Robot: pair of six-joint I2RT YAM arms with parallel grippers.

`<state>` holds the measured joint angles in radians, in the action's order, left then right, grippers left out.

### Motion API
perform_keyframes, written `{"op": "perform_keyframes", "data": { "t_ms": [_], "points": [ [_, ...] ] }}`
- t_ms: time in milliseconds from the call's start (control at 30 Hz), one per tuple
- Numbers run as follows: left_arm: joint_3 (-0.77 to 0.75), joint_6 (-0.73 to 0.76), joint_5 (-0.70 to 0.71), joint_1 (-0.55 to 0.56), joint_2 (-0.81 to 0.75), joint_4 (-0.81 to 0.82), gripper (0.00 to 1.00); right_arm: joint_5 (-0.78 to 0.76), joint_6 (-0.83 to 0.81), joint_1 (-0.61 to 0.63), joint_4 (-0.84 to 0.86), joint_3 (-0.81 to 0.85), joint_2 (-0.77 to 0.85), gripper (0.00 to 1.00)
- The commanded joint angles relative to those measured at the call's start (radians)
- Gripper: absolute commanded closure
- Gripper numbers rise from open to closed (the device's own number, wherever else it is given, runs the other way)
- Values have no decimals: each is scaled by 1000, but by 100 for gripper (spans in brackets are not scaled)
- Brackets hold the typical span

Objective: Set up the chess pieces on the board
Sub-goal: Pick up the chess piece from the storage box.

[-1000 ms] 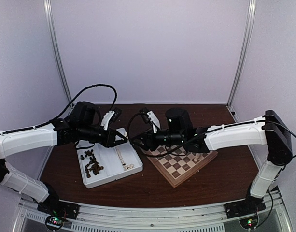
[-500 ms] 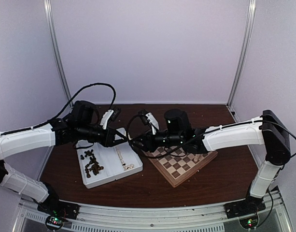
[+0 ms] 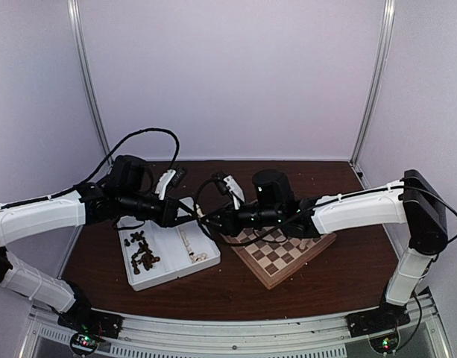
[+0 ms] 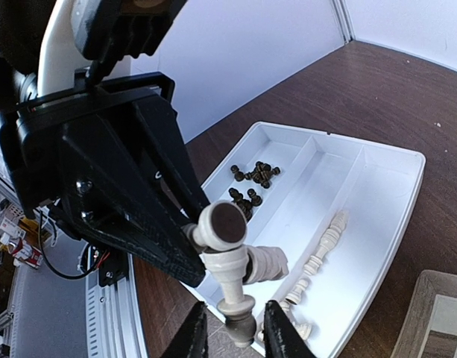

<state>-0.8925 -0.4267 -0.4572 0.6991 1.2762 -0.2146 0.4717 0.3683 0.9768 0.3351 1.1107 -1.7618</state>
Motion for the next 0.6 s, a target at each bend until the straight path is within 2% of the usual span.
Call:
{"op": "perform_keyframes", "data": {
  "t_ms": [0, 200, 467, 567],
  "points": [
    [-34, -9, -23, -10, -16, 31, 100, 13, 3, 7, 31, 20, -9, 78],
    [-34, -10, -35, -10, -15, 35, 100, 10, 3, 7, 34, 18, -11, 83],
    [-33, -5, -14, -10, -24, 32, 100, 6, 2, 7, 28, 10, -5, 100],
    [-34, 0, -2, -11, -23, 26, 100, 1, 1, 7, 19, 3, 2, 100]
  ]
}}
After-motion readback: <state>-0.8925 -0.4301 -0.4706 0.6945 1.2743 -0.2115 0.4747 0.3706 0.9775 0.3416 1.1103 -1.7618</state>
